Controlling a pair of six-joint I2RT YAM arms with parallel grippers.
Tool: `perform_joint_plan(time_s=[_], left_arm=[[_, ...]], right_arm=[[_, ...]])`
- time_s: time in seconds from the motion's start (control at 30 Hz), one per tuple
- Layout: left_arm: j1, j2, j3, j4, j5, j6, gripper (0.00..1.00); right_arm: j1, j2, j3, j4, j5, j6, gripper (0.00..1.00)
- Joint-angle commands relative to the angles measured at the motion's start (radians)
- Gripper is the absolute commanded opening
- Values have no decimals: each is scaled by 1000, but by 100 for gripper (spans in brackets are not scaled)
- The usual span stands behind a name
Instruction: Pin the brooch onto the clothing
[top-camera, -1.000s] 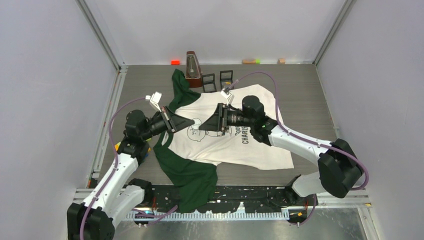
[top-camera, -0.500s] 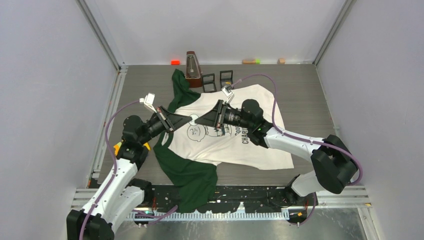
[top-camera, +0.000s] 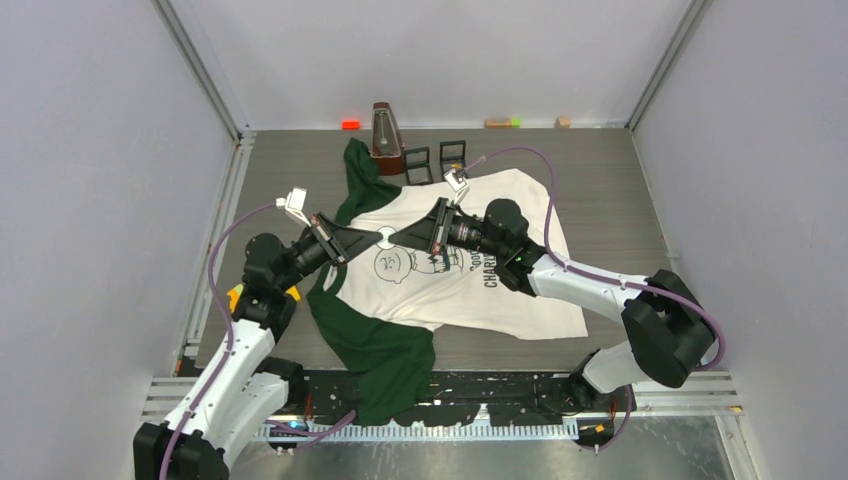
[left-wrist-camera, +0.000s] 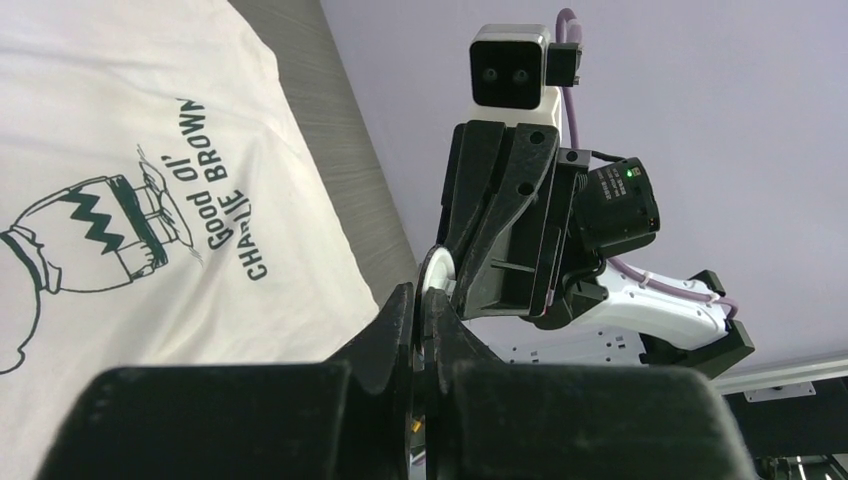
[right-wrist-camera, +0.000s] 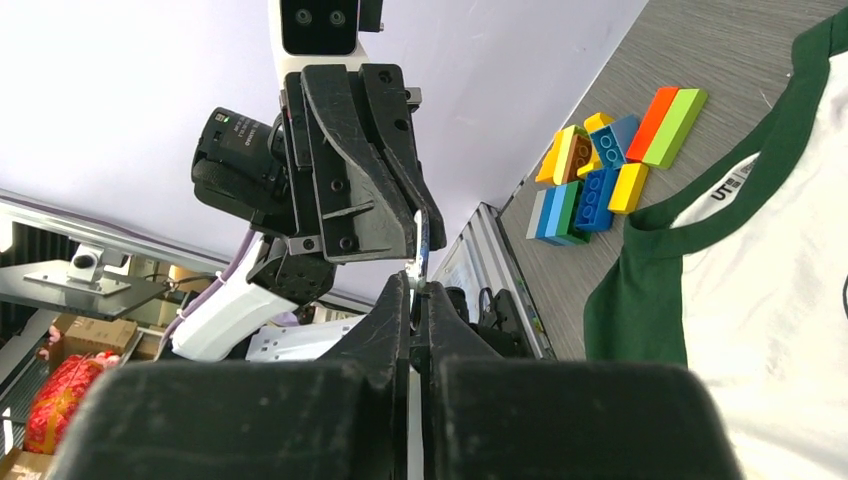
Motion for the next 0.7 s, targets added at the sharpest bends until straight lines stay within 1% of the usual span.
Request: perform_joint_plan(time_s=[0.0, 0.03, 0.07, 0.1, 0.13, 0.17, 0.2, 0.23, 0.27, 0.3, 0.37, 0.4, 0.43, 0.47, 0.5, 0.53, 0.57, 0.6, 0.63, 0.67], left_arm=[[-3, -12, 2, 32, 6, 2, 10], [-3, -12, 5, 23, 14, 9, 20], [-2, -11, 13, 1, 19, 24, 33], [-2, -12, 22, -26, 25, 42, 52], [-2, -13, 35, -62, 28, 64, 63], [-2, -13, 52, -107, 29, 91, 73], [-2, -13, 68, -151, 30, 122, 81], [-1, -11, 86, -197, 33, 155, 85], [1, -7, 103, -237, 41, 186, 88], [2, 0, 121, -276, 49, 217, 91], [2, 19, 157, -326, 87, 279, 93], [2, 37, 172, -361, 115, 317, 93], [2, 53, 194, -401, 145, 362, 93], [2, 70, 219, -452, 171, 426, 91], [0, 83, 248, -515, 190, 486, 90], [-4, 93, 274, -573, 207, 566, 89], [-10, 102, 294, -612, 238, 617, 89], [-24, 110, 310, -639, 264, 653, 89], [-37, 118, 322, -658, 294, 684, 89], [-48, 127, 331, -670, 325, 704, 89]], right_arm=[[-3, -28, 6, 17, 37, -55, 1], [-8, -31, 11, -1, 30, -67, 1], [-13, -38, 23, -44, 23, -92, 1], [-26, -44, 32, -64, 6, -105, 1], [-35, -55, 38, -106, -5, -128, 1], [-58, -59, 43, -129, -34, -139, 1], [-68, -66, 59, -188, -52, -172, 1], [-89, -69, 73, -225, -97, -194, 1], [-98, -74, 107, -328, -137, -257, 1], [-115, -77, 144, -385, -156, -295, 1], [-143, -84, 195, -581, -228, -419, 1], [-154, -80, 215, -627, -307, -448, 1], [-174, -75, 260, -747, -332, -507, 1], [-181, -63, 284, -809, -387, -546, 1], [-189, -58, 336, -952, -410, -627, 1], [-192, -46, 362, -1020, -444, -673, 1], [-192, -32, 414, -1160, -461, -762, 1], [-192, -26, 438, -1229, -490, -803, 1], [-192, -12, 483, -1347, -502, -876, 1], [-191, -8, 500, -1389, -528, -903, 1]])
